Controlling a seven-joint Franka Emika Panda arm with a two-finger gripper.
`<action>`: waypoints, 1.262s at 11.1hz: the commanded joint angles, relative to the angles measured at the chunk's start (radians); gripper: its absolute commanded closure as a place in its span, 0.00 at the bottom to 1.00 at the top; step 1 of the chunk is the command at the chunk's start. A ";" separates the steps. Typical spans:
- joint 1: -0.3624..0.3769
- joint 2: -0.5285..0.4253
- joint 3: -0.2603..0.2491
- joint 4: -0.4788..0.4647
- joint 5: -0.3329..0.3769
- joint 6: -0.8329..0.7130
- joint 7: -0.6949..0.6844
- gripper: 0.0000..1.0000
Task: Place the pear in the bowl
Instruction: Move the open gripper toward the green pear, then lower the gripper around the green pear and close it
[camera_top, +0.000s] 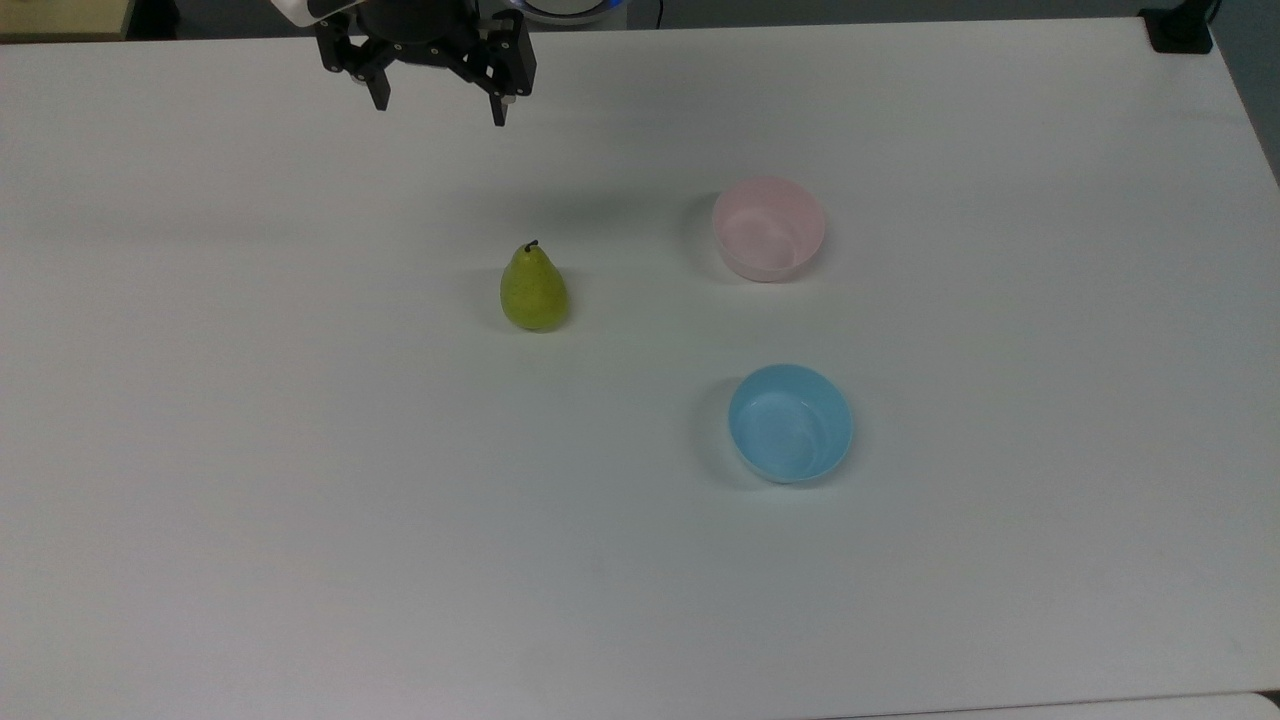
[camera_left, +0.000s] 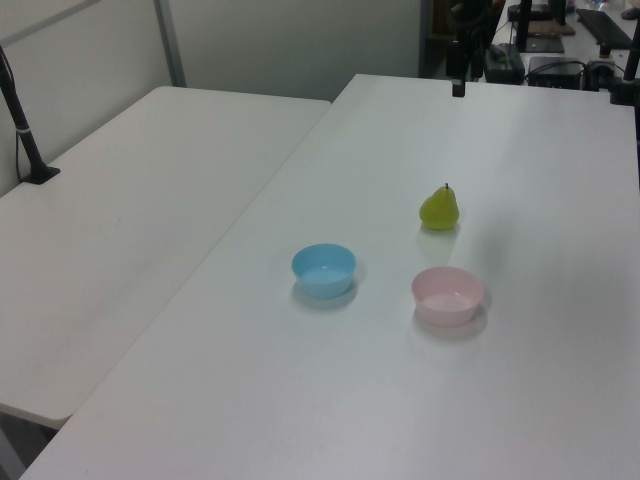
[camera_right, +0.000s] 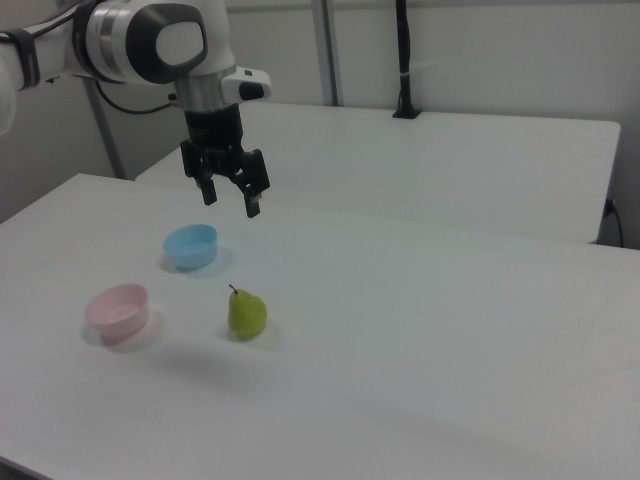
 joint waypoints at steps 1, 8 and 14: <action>-0.002 -0.001 -0.009 -0.009 0.025 0.049 -0.008 0.00; 0.012 0.204 -0.004 -0.039 0.034 0.063 -0.202 0.00; 0.102 0.336 -0.003 -0.068 0.016 0.188 -0.145 0.00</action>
